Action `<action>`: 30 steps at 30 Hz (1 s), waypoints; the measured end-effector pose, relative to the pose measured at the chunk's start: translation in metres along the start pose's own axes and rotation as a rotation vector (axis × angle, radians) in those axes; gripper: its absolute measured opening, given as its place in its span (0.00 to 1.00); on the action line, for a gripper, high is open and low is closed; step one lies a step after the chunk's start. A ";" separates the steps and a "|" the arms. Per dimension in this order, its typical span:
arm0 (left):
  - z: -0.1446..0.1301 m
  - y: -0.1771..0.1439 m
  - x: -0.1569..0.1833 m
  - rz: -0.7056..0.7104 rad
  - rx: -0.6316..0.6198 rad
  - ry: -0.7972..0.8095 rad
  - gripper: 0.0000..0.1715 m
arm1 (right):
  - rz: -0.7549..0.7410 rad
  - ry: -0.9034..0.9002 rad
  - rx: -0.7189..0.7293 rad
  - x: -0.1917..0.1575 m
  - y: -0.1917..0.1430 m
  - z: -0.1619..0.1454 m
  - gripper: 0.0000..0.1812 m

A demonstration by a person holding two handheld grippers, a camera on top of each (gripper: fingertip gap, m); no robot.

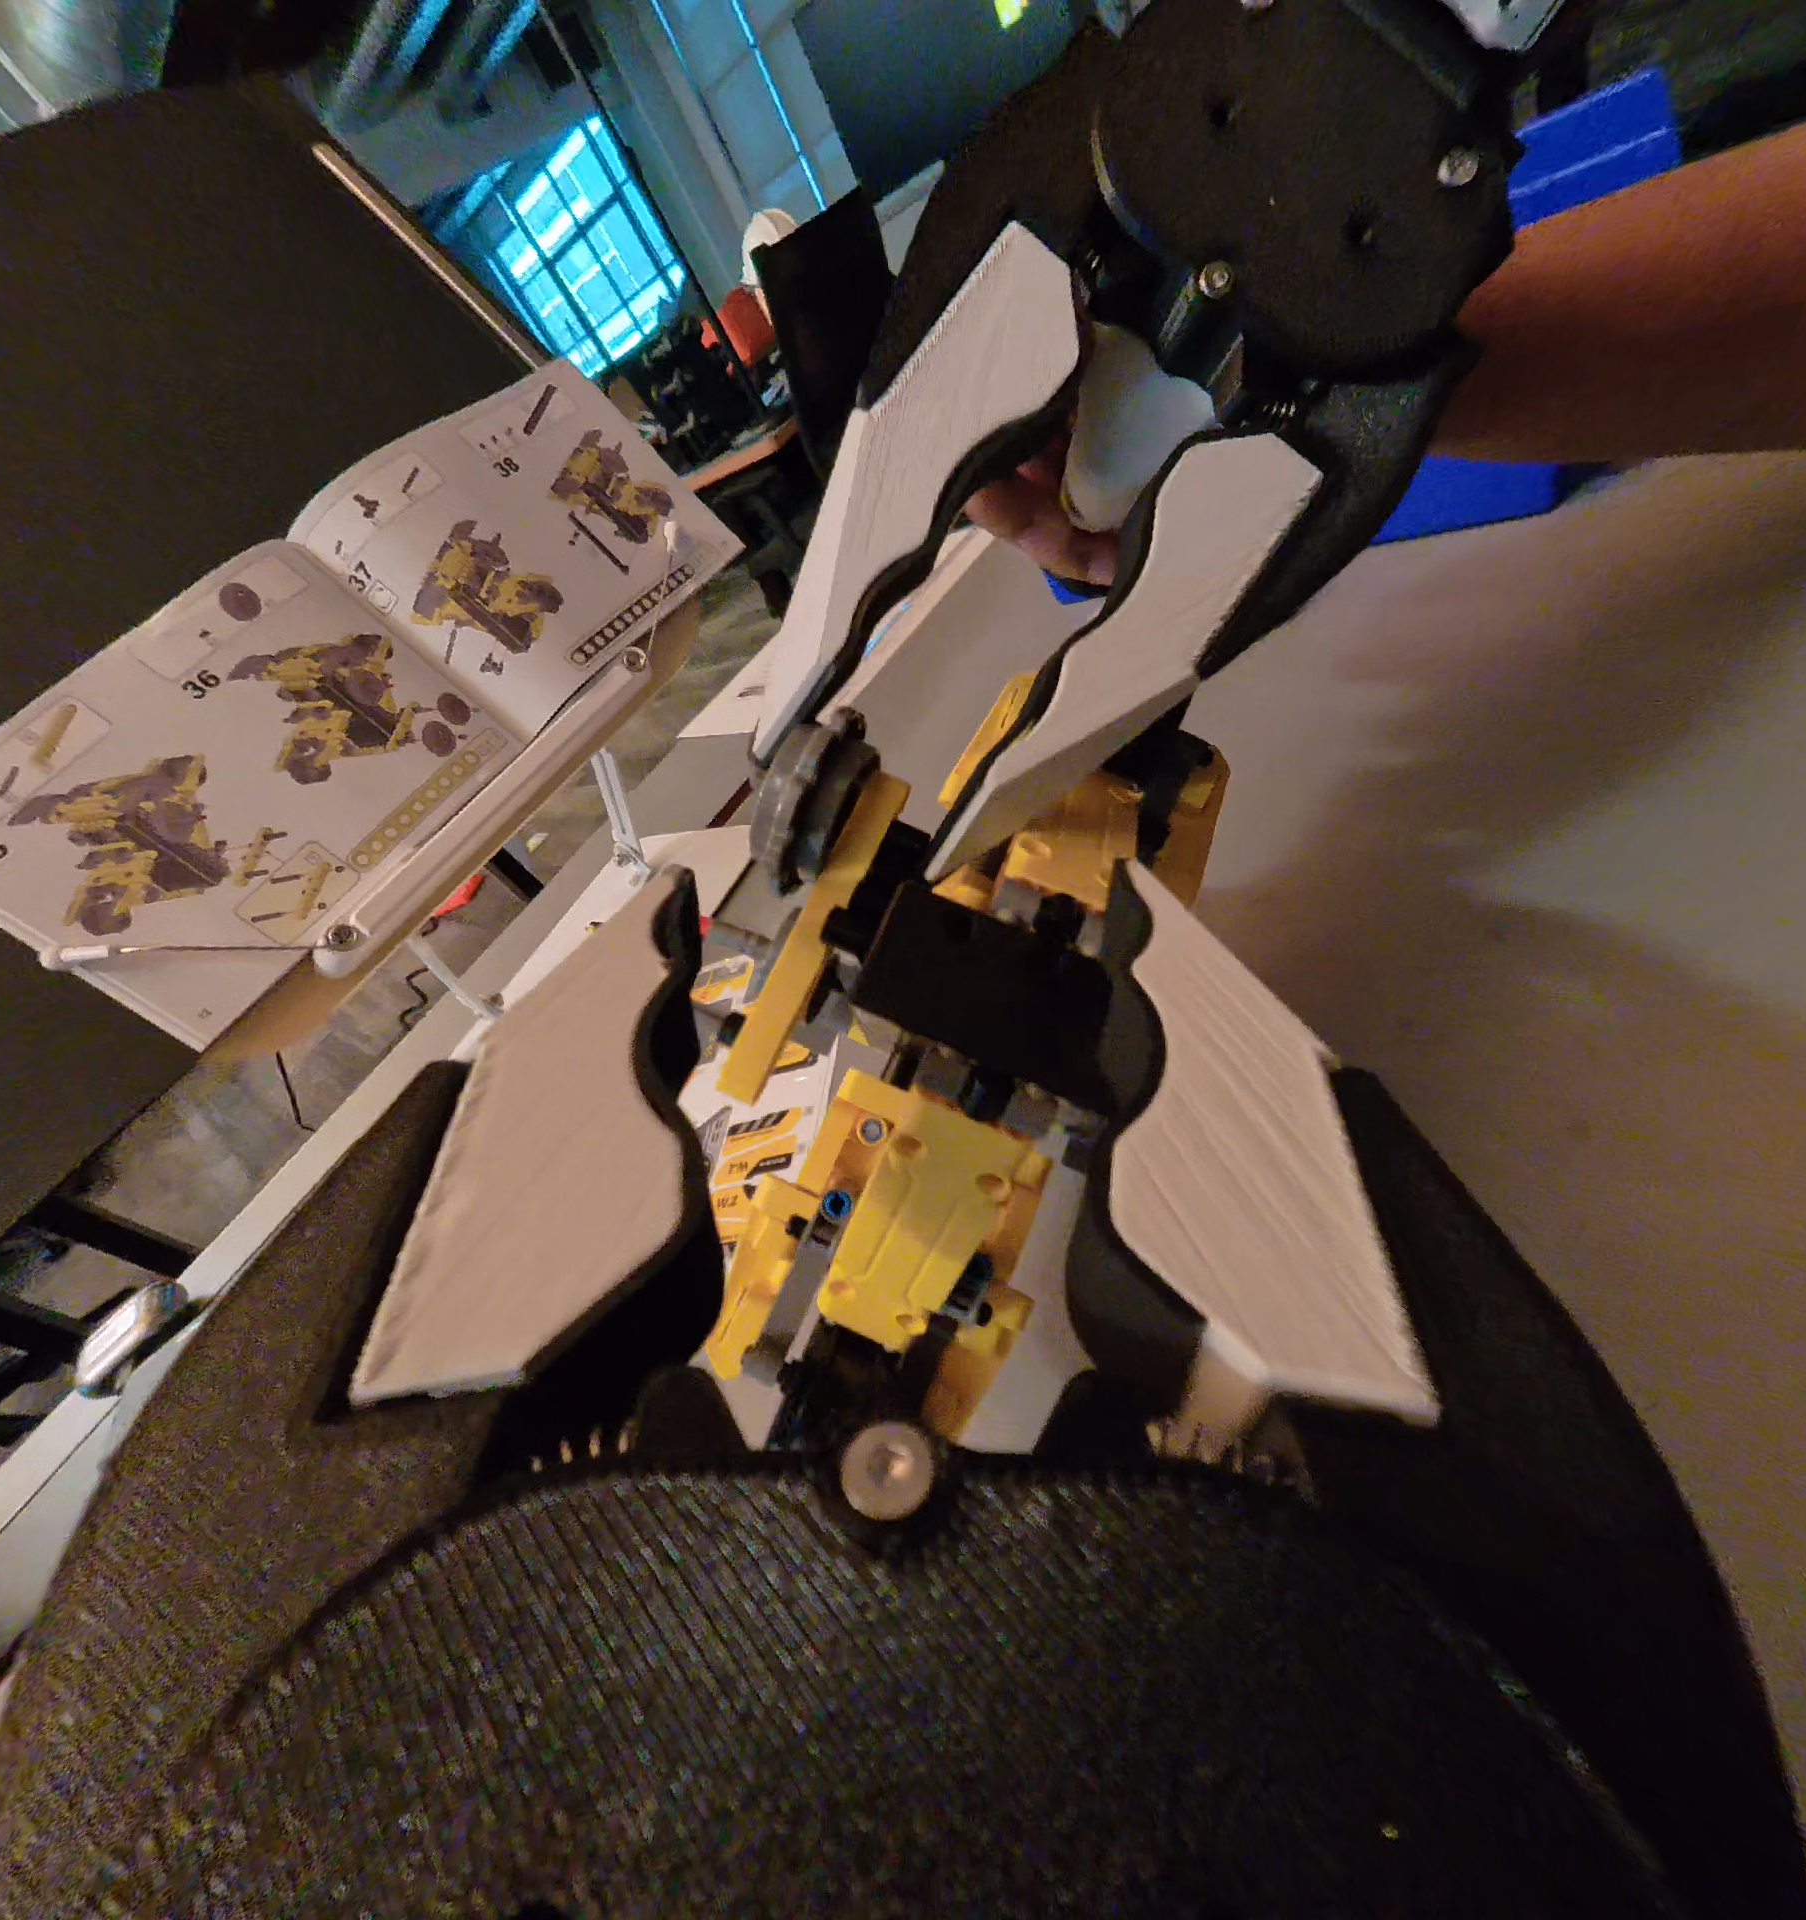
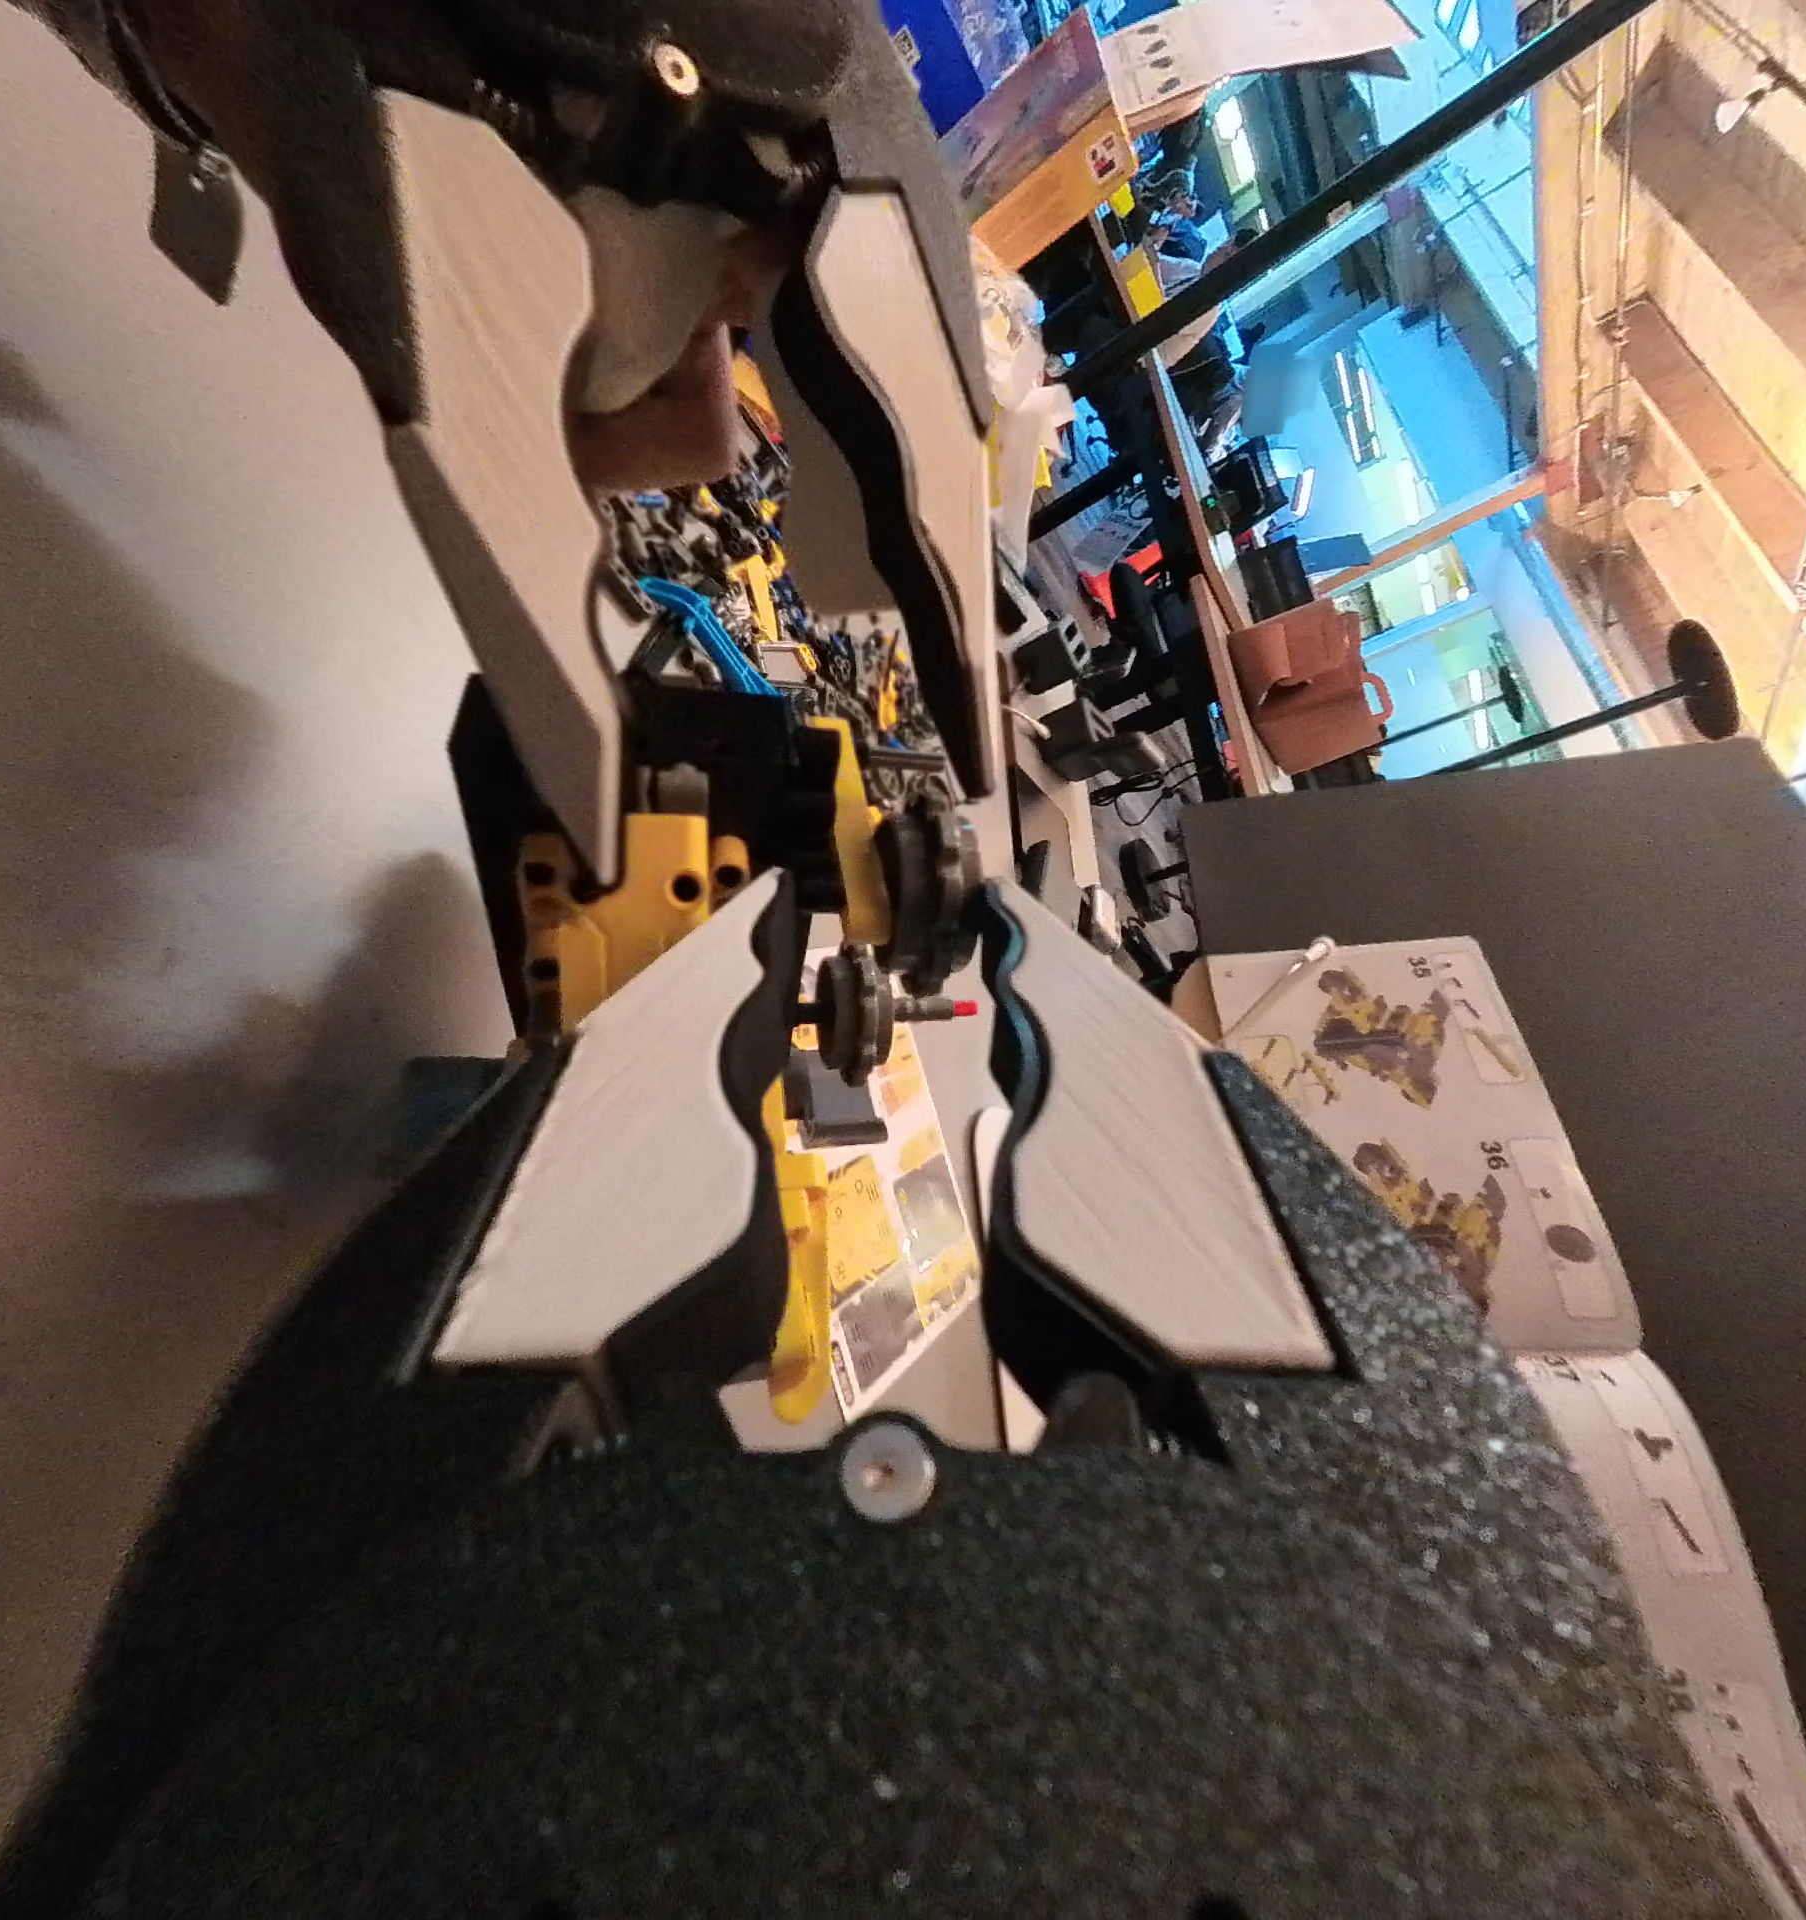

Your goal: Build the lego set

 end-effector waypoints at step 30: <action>-0.021 0.010 0.011 -0.042 -0.005 0.021 0.50 | 0.009 0.136 0.190 0.008 -0.016 -0.026 0.19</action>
Point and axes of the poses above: each gripper's, where its closed fingertips meet, y out along the fingers, z out of its top, x = y × z across the jaws, the point moved 2 cm from there along -y, back along the fingers, and after that the axes turned 8 degrees about -z, right-handed, at the moved point
